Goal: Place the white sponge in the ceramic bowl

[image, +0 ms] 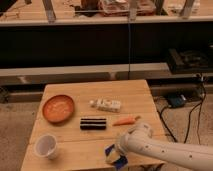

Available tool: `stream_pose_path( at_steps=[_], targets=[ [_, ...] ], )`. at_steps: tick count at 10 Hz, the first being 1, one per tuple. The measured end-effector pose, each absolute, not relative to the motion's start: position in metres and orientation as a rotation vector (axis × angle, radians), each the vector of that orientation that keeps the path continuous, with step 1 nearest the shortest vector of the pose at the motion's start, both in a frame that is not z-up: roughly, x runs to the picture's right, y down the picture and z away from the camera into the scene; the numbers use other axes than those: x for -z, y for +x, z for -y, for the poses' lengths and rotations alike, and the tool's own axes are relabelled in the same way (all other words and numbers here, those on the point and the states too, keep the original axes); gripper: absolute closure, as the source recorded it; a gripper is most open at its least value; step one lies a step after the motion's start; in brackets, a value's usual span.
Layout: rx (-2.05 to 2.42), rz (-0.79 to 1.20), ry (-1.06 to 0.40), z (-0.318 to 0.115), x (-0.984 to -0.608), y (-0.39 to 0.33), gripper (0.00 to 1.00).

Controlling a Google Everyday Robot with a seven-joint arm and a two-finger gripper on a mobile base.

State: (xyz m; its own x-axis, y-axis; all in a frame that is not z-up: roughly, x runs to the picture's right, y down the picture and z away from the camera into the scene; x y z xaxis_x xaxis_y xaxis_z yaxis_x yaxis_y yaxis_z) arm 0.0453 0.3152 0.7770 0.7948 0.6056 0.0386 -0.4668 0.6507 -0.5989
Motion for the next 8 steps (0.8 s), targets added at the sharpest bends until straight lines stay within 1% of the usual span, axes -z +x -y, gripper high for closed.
stream_pose_path(
  at_steps=[4, 6, 8],
  targets=[
    [-0.615, 0.245, -0.607, -0.3152, -0.7769, 0.0453, 0.21],
    [-0.615, 0.245, -0.607, -0.3152, -0.7769, 0.0453, 0.37],
    [-0.619, 0.244, -0.605, -0.3139, -0.7764, 0.0466, 0.57]
  ],
)
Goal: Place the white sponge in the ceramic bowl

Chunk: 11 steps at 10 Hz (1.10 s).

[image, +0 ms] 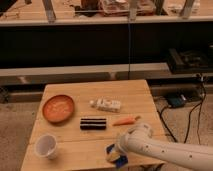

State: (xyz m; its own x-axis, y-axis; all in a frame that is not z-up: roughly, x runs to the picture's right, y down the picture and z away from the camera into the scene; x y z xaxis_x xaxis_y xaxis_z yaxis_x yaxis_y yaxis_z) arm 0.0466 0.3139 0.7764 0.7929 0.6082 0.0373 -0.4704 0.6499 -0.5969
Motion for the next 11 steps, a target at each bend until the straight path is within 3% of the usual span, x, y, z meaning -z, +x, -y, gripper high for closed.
stream_pose_path(
  at_steps=[4, 5, 11],
  targets=[
    [-0.613, 0.245, -0.604, -0.3098, -0.7716, 0.0480, 0.96],
    [-0.613, 0.244, -0.605, -0.3112, -0.7709, 0.0484, 1.00],
    [-0.613, 0.244, -0.609, -0.3124, -0.7697, 0.0481, 1.00]
  ],
)
